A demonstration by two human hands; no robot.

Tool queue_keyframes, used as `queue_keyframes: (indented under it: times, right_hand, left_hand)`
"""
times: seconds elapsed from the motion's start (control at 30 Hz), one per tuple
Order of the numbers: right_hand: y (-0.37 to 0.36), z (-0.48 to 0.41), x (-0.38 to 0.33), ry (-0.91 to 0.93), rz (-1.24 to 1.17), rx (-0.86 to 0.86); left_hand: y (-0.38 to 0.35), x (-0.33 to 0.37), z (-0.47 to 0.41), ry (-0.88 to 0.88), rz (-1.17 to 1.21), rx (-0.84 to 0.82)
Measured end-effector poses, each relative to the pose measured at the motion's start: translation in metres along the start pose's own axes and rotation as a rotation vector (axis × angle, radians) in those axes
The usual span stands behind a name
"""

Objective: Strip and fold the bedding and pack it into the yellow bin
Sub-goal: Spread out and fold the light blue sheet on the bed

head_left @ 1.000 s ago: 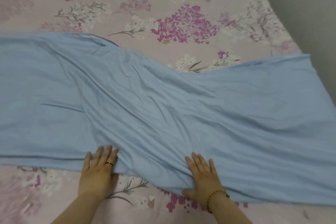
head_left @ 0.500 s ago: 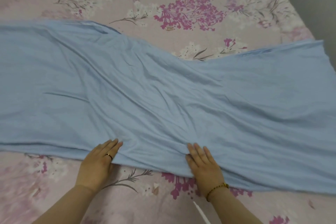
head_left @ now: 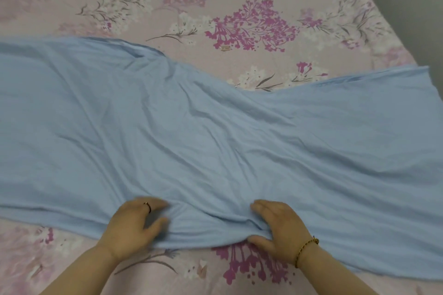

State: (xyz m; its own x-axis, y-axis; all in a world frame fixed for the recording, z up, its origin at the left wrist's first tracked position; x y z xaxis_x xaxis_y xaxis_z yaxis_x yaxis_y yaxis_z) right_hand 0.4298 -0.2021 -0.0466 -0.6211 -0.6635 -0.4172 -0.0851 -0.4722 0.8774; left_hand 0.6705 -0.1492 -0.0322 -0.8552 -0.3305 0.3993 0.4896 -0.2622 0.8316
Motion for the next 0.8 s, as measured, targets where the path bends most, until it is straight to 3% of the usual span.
queue_keyframes:
  times: [0.07, 0.17, 0.33, 0.47, 0.67, 0.8]
  right_hand:
    - [0.021, -0.014, 0.014, -0.065, 0.056, 0.096]
    - [0.051, -0.049, 0.051, -0.171, 0.079, 0.213]
    - [0.093, -0.105, 0.114, -0.378, 0.016, 0.373]
    - [0.119, -0.158, 0.150, -0.377, -0.019, 0.443]
    - [0.133, -0.242, 0.196, -0.497, -0.266, 0.303]
    - [0.115, -0.257, 0.190, -0.482, -0.362, -0.057]
  left_hand:
    - [0.014, 0.011, -0.027, -0.029, -0.062, 0.187]
    - [0.018, 0.031, -0.089, 0.011, -0.105, 0.286]
    - [0.017, 0.026, -0.176, 0.246, -0.107, 0.369]
    - [0.002, 0.014, -0.195, 0.277, -0.162, 0.482]
    - [-0.005, 0.010, -0.203, 0.223, -0.171, 0.549]
    - [-0.005, 0.009, -0.201, 0.209, -0.158, 0.571]
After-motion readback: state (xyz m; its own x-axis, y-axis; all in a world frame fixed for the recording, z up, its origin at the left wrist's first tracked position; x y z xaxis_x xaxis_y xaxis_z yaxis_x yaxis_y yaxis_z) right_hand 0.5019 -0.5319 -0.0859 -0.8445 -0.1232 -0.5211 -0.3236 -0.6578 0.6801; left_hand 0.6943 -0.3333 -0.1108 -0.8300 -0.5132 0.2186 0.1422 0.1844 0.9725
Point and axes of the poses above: each hand's wrist, its own z-axis away from the middle knuckle, its own y-axis out of the back of the hand, x = y × z, the point moved 10 cm from there along -z, towards the middle knuckle, and after that the axes turned 8 degrees about y, right-handed, at the moved point
